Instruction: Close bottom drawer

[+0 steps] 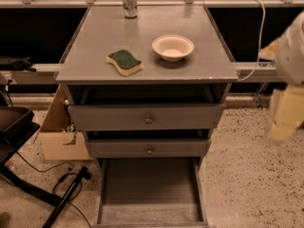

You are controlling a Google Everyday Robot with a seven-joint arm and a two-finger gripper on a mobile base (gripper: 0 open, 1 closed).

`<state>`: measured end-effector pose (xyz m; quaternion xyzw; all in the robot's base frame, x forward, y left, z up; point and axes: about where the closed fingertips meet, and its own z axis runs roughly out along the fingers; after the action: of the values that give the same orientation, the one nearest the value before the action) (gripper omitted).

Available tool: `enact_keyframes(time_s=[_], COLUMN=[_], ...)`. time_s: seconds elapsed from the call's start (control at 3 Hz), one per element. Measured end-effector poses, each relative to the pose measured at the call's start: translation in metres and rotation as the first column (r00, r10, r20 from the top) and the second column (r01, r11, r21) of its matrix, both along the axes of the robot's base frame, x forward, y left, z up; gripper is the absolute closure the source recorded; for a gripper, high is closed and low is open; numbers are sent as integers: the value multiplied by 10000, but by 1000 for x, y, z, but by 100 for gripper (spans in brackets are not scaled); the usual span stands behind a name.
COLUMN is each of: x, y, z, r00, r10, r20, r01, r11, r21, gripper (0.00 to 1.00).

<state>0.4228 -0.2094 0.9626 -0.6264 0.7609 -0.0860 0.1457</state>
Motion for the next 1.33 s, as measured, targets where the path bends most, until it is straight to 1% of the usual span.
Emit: enact_keyframes(time_s=[0.33, 0.67, 1.0, 1.33], x=[-9, -24, -39, -38], y=[-9, -30, -51, -47], z=[-58, -148, -215, -219], r00=[9999, 9996, 9958, 9957], r10=[170, 144, -269, -133], r20=[26, -251, -879, -920], r01=[-169, -158, 216, 80], r11=[9992, 9983, 9979, 9983], r21=[-361, -556, -611, -579], gripper=[0, 0, 0, 0])
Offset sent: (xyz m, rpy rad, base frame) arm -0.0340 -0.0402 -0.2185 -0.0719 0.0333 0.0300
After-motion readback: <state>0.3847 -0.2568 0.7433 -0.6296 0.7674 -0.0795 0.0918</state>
